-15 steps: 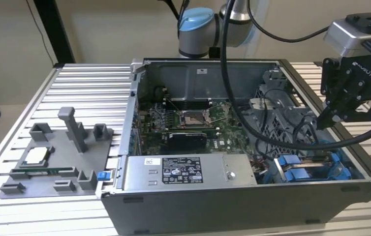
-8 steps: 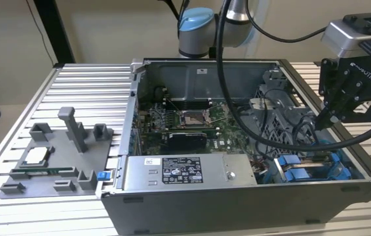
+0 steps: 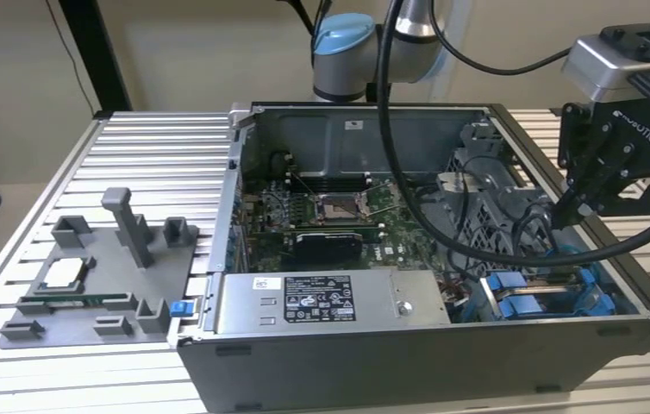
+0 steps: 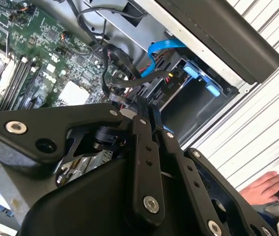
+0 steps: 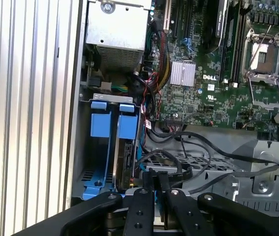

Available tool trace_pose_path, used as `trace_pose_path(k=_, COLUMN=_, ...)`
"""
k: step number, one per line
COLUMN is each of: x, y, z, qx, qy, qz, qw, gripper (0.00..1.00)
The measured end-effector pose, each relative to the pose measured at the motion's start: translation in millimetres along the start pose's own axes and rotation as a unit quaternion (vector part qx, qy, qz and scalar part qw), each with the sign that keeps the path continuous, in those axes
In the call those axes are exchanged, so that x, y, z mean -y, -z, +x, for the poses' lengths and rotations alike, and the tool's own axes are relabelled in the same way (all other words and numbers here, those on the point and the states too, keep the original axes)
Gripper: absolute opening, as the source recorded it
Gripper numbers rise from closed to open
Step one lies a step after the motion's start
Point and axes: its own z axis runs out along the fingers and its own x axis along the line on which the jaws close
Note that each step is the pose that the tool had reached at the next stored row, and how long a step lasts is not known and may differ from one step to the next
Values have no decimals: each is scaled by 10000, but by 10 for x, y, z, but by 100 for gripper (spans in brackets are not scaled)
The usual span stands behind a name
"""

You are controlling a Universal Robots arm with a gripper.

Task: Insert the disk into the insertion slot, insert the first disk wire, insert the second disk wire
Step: 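Insert the second disk wire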

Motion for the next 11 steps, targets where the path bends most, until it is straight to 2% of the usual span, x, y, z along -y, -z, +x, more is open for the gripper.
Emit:
trace_pose_path(k=6, x=-9, y=-12, z=1, qx=-1, qy=-1, qz=0, qw=10000, gripper=0)
trace_pose_path(k=11, x=-154, y=-22, z=-2, qx=-4, qy=3, qz=24, qw=10000, gripper=0)
